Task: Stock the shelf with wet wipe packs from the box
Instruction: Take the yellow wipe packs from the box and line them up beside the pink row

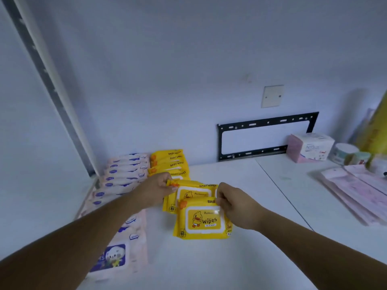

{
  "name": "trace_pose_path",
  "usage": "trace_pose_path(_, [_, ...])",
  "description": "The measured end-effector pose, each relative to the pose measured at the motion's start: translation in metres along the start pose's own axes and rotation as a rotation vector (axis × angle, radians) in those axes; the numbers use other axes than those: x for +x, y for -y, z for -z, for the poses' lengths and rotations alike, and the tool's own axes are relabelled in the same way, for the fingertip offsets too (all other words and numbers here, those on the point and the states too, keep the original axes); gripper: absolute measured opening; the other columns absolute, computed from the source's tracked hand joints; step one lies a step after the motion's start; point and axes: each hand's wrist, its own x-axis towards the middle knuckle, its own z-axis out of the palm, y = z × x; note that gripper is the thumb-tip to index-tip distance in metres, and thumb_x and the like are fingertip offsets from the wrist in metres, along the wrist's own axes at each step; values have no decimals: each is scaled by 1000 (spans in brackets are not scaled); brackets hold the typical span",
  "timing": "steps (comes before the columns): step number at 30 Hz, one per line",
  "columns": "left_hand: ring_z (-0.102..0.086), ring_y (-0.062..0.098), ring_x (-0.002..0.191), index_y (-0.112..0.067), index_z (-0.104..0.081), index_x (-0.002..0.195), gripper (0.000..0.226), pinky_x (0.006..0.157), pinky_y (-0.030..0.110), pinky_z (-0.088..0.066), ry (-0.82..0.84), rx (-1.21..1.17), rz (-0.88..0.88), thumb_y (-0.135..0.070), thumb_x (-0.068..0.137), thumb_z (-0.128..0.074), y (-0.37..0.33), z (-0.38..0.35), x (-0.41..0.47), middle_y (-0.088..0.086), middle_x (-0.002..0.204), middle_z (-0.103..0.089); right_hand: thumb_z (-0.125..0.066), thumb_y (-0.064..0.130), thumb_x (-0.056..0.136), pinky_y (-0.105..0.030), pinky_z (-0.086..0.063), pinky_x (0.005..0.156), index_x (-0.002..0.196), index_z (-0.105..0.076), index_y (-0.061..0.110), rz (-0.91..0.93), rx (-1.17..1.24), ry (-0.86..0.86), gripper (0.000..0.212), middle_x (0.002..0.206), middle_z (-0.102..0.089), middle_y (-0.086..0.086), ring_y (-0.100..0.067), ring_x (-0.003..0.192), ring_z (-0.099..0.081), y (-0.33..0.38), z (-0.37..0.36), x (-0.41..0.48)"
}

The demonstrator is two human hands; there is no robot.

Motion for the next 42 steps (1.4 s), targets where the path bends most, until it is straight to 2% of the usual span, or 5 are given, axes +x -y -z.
trace_pose_path(5, [-67,38,89,-7,-60,103,55,81,52,-52,-15,24,49,-49,71,-75,25,23,21,33,106,-67,-42,17,104,-22,-37,57,79,-36,29,6,21,51,28,73,-51,9,-8,64,-45,-2,-28,43])
trace_pose_path(9, [-68,47,102,-20,-64,108,62,86,70,-52,-53,12,80,-61,64,-78,53,45,40,21,109,-72,-40,17,104,-24,-39,58,84,-40,21,-9,38,62,20,76,-54,7,-9,66,-48,-4,-40,76])
trace_pose_path(16, [-73,31,99,-16,-64,109,15,88,56,-58,-153,82,86,-19,95,-67,35,55,40,7,105,-76,-42,14,103,-13,-39,52,83,-42,21,-27,126,46,21,72,-53,9,-5,63,-48,-5,-61,112])
trace_pose_path(28, [-59,15,87,-32,-66,98,24,76,35,-48,-162,1062,-55,-55,89,-61,30,70,52,-7,87,-64,-43,21,105,-24,-43,59,89,-43,17,34,104,-6,17,79,-59,4,-10,68,-54,-3,-81,127])
trace_pose_path(42, [-53,22,108,-28,-70,109,32,88,39,-44,-147,1502,-14,-52,94,-54,24,61,42,0,109,-62,-77,48,84,-22,-53,73,107,-58,27,-243,298,103,36,100,-69,12,-5,91,-67,-15,-67,105])
